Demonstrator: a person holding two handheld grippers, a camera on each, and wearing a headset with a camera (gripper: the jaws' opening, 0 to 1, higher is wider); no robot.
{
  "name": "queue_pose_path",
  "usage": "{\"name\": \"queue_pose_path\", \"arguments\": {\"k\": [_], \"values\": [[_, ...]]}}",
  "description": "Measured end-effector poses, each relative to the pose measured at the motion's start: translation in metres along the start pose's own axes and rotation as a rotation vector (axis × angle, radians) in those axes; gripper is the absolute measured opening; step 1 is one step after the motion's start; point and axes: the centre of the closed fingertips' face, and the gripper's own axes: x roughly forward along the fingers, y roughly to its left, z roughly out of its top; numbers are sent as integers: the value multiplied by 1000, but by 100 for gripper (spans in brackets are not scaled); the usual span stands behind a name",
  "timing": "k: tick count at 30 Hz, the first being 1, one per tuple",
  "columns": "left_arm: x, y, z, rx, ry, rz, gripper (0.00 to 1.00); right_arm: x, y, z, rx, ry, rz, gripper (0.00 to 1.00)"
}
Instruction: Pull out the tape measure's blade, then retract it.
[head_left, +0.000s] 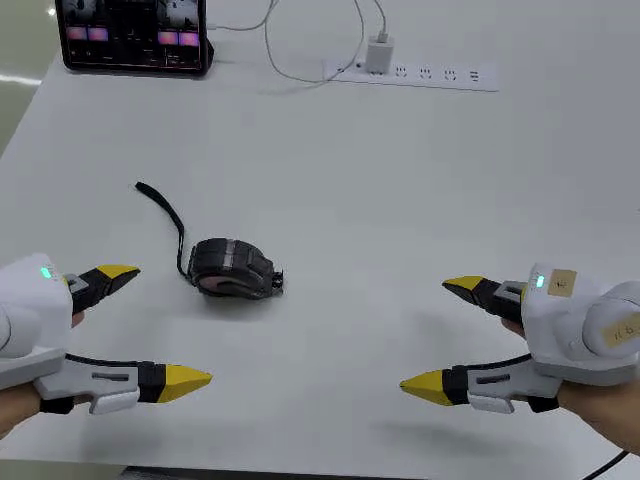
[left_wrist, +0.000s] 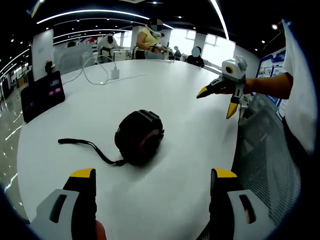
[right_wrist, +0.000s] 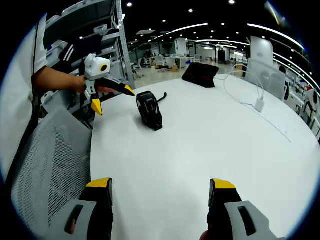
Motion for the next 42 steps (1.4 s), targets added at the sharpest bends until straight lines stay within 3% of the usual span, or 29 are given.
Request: {"name": "queue_pose_path", "arguments": {"k": [14,24,28,42], "values": [[7,8,1,58,47,-20,93,8,-9,3,-54,34,5,78],[13,16,2,122,75,-30,91,19,-10,8,-93,55,36,77],[17,21,3,172,96,-31,86,23,-10,11,-113,65,50,74],[32,28,11,243,140,-79,76,38,-11,16,-149,86,82,73]]}}
